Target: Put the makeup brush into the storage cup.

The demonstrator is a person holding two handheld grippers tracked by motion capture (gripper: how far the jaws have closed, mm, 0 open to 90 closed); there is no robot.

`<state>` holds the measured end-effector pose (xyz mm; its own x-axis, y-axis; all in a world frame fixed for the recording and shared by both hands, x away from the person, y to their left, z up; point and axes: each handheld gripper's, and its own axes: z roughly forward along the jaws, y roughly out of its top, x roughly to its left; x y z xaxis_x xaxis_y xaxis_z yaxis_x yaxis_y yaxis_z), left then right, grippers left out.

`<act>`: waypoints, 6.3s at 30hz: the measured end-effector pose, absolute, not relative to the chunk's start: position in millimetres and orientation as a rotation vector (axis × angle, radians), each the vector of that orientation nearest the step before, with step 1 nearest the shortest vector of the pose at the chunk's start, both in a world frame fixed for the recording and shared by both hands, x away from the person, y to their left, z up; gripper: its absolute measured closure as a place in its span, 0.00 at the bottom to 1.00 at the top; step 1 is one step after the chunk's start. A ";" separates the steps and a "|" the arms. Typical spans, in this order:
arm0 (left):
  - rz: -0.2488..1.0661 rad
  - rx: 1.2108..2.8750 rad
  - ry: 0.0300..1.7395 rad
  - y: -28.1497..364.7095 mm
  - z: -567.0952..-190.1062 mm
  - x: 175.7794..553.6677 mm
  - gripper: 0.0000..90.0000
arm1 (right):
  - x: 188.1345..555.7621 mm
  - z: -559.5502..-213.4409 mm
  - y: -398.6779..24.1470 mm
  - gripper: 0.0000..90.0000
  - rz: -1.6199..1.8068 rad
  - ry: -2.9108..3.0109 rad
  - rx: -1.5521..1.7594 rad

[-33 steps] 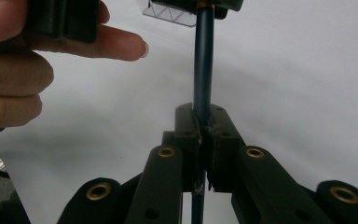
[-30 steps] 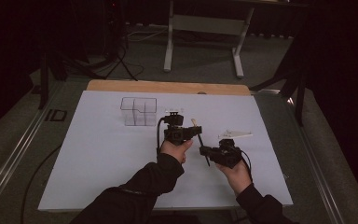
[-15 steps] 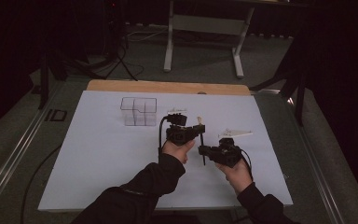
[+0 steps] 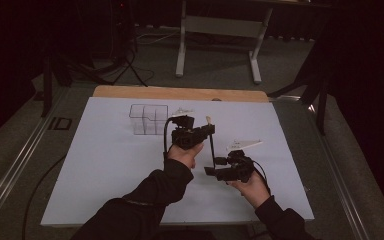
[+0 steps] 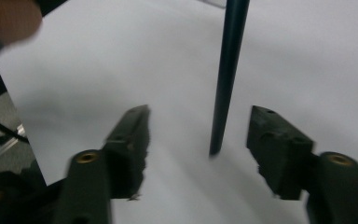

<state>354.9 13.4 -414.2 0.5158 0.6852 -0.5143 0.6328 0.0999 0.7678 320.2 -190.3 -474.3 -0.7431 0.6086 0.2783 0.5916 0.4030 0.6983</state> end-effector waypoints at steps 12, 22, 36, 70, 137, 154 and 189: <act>0.142 1.556 1.151 38.7 -397.9 355.7 0.94 | 315.9 -477.3 -185.7 0.16 1.221 2.698 1.046; 0.196 1.590 1.095 55.5 -388.8 355.1 0.94 | 315.9 -477.8 -190.2 0.13 1.184 2.718 1.034; 0.279 1.595 1.062 94.7 -376.9 354.4 0.94 | 314.8 -477.9 -188.6 0.13 1.087 2.716 1.010; 0.557 1.552 1.039 170.9 -354.9 371.5 0.93 | 313.8 -478.1 -185.2 0.13 1.046 2.721 0.995; 0.703 1.514 0.974 188.6 -386.4 454.6 0.93 | 313.6 -479.2 -190.7 0.13 1.046 2.696 1.003; 0.681 1.536 1.022 187.9 -410.2 455.7 0.93 | 312.7 -478.6 -189.3 0.13 1.046 2.698 0.999; 0.597 1.651 1.240 175.1 -434.4 462.3 0.48 | 312.5 -478.1 -188.7 0.13 1.050 2.710 0.988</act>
